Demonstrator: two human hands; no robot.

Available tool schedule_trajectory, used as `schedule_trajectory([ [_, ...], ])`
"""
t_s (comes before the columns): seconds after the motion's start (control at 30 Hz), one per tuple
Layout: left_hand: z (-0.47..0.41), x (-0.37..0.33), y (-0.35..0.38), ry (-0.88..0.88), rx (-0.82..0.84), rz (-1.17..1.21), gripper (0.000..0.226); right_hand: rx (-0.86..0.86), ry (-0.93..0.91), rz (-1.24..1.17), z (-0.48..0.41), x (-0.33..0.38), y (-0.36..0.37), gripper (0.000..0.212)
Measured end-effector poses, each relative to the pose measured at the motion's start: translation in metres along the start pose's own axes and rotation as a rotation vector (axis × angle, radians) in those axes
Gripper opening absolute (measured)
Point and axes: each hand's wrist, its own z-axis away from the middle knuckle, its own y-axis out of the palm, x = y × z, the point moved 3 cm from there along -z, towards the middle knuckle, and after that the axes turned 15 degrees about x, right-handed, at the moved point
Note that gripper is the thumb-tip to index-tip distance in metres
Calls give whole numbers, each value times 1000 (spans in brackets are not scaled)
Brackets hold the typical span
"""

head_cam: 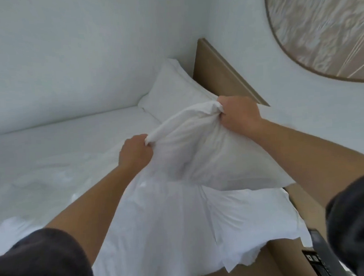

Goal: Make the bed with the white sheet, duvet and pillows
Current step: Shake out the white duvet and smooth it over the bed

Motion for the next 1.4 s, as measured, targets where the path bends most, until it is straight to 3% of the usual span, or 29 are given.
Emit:
schedule_trajectory([
  [0.07, 0, -24, -35, 36, 53, 12, 28, 19, -12, 17, 7, -1, -14, 44],
  [0.17, 3, -52, -82, 60, 65, 103, 24, 77, -310, 5, 29, 30, -24, 86],
  [0.23, 7, -71, -107, 80, 97, 193, 26, 131, -451, -5, 43, 60, -23, 98],
  [0.3, 13, -91, -125, 116, 141, 250, 28, 107, -429, -101, 45, 81, -23, 89],
  [0.4, 26, -105, -137, 137, 187, 219, 29, -28, -349, -375, 37, 89, -41, 19],
  [0.53, 33, -85, -142, 113, 166, 231, 31, 28, -444, -340, 39, 99, -50, 18],
  [0.57, 35, -78, -144, 97, 147, 234, 32, 67, -497, -297, 45, 102, -49, 28],
  [0.63, 36, -65, -148, 76, 133, 235, 32, 196, -591, -165, 58, 100, -32, 79],
  [0.7, 36, -57, -153, 74, 135, 251, 32, 227, -637, 70, 70, 90, -7, 114],
  [0.83, 38, -55, -158, 87, 163, 236, 32, 148, -623, 296, 75, 80, 33, 133],
  [1.03, 39, -60, -156, 94, 130, 377, 32, 119, -515, 92, 68, 111, 42, 127],
  [1.13, 40, -69, -147, 106, 142, 430, 32, 93, -463, -264, 68, 137, 45, 84],
  [1.23, 38, -65, -145, 101, 141, 412, 32, 24, -446, -312, 68, 147, 41, 52],
  [1.33, 32, -43, -147, 38, 52, 148, 15, 5, -451, -294, 62, 134, 19, 39],
  [1.4, 40, -28, -139, -55, -40, -99, 30, -15, -379, -257, 58, 121, -4, 38],
])
